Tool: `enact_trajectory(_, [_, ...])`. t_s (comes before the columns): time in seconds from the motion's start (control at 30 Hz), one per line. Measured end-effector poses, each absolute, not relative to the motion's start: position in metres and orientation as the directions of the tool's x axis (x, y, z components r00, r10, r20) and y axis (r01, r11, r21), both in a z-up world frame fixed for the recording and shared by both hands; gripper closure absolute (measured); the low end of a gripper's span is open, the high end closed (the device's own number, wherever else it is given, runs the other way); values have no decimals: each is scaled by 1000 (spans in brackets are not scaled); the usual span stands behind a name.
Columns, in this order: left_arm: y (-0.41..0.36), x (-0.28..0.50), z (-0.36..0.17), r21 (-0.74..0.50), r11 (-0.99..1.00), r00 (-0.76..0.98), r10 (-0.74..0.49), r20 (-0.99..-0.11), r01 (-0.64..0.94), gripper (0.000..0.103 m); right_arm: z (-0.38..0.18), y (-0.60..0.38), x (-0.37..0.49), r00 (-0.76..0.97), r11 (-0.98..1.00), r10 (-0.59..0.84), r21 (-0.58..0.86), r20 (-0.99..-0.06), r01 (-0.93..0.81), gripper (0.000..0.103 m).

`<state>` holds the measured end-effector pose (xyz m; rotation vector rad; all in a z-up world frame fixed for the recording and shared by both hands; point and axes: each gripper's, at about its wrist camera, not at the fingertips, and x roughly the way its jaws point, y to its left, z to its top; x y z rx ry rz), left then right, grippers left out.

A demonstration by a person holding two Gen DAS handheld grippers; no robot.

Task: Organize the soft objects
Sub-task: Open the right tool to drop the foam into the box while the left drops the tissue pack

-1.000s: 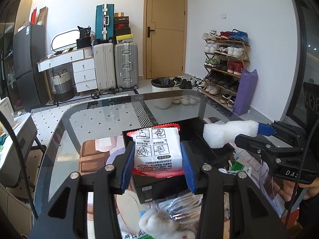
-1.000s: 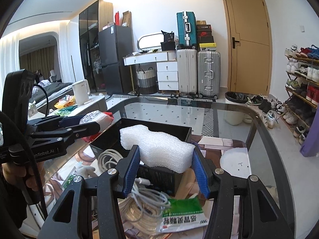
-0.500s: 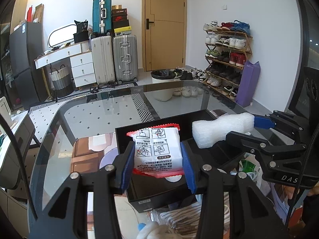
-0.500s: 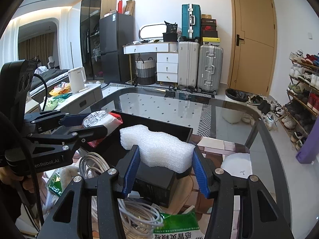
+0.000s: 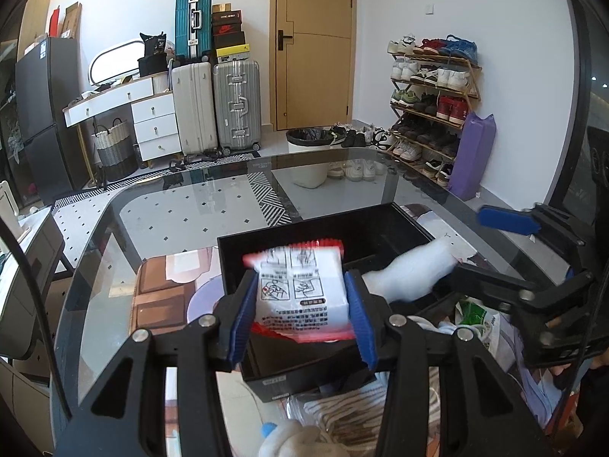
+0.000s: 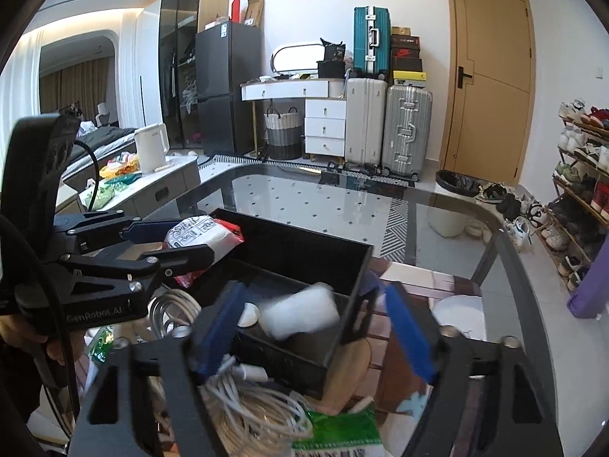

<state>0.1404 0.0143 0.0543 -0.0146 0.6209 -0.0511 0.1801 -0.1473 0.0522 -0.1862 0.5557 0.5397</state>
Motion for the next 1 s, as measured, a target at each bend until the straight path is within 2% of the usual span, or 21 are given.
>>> enact_trajectory(0.07, [15, 133, 58, -36, 999, 819, -52, -571, 39, 44, 54, -156, 172, 723, 852, 428, -25, -542, -524, 9])
enact_trajectory(0.17, [18, 124, 61, -47, 998, 830, -54, -555, 33, 36, 55, -172, 162, 736, 866, 414, -17, -536, -500, 1])
enact_trajectory(0.2, [19, 122, 62, -46, 999, 831, -49, -555, 29, 32, 54, -177, 158, 735, 868, 414, -10, -538, -496, 1])
enact_trajectory(0.27, [21, 112, 62, -51, 999, 841, -40, -539, 15, 17, 53, -185, 153, 731, 874, 408, 4, -547, -485, 1])
enact_trajectory(0.37, [26, 101, 62, -53, 998, 852, -13, -523, -17, 5, 48, -195, 144, 731, 882, 395, 8, -556, -471, 1])
enact_trajectory(0.57, [37, 81, 54, -68, 996, 852, 8, -524, -52, 0, 38, -206, 134, 714, 889, 380, 20, -588, -457, 1])
enact_trajectory(0.77, [43, 69, 44, -98, 993, 842, -3, -540, -59, 0, 28, -209, 131, 690, 889, 373, 25, -620, -458, 1])
enact_trajectory(1.0, [35, 59, 31, -26, 999, 816, 19, -577, -42, 0, 22, -203, 131, 661, 877, 370, 10, -653, -481, 1])
